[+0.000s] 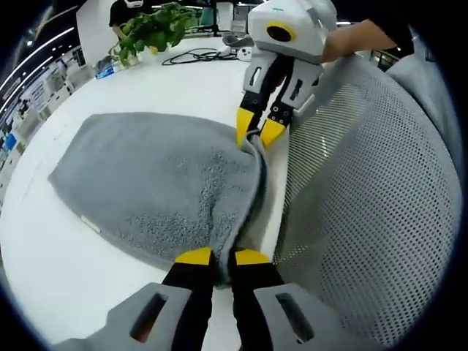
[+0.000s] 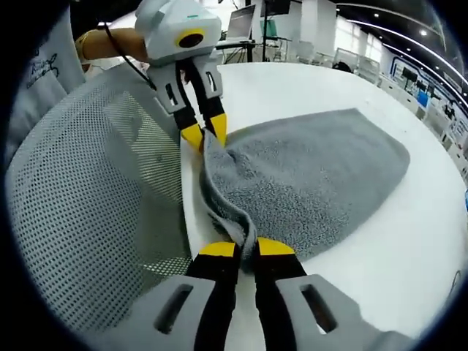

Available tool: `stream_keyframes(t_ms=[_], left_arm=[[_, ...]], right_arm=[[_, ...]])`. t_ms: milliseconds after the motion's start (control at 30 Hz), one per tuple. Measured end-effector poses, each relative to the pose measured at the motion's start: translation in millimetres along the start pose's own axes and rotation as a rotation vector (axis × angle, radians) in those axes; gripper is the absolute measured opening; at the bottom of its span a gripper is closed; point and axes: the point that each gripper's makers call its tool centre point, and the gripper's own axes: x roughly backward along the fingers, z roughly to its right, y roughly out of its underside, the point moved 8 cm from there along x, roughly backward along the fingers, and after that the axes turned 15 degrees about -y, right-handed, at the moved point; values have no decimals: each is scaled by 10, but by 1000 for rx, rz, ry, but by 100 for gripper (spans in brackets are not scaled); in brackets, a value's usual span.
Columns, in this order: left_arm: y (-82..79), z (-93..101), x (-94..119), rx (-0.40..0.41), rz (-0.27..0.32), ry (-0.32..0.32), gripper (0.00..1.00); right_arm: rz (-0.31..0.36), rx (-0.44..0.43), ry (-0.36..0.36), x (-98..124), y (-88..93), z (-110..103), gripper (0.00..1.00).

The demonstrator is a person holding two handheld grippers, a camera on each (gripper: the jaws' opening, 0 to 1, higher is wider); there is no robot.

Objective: Fold the towel on the table until its edges align and the towel forms a compact rectangular stack.

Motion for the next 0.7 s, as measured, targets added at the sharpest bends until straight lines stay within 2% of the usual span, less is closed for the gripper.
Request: stream_keyframes(t_ms=[167, 333, 400, 433, 467, 533, 700], left_arm=[[-3, 79, 39, -6, -21, 35, 8], [13, 134, 70, -10, -27, 44, 8], [24, 127, 71, 12, -22, 42, 8], [31, 122, 72, 22, -16, 44, 8], [47, 113, 75, 53, 3, 52, 8], [74, 102, 85, 97, 13, 46, 8], [71, 116, 123, 99, 19, 28, 8]], right_arm=[[-28, -11, -21, -8, 7, -107, 5], [-42, -32, -42, -17, 11, -176, 5], [-43, -33, -44, -18, 14, -190, 5], [-41, -37, -43, -18, 16, -189, 5], [-11, -116, -60, -17, 13, -202, 5], [29, -185, -89, -14, 14, -199, 5], [38, -160, -82, 41, -2, -217, 5]])
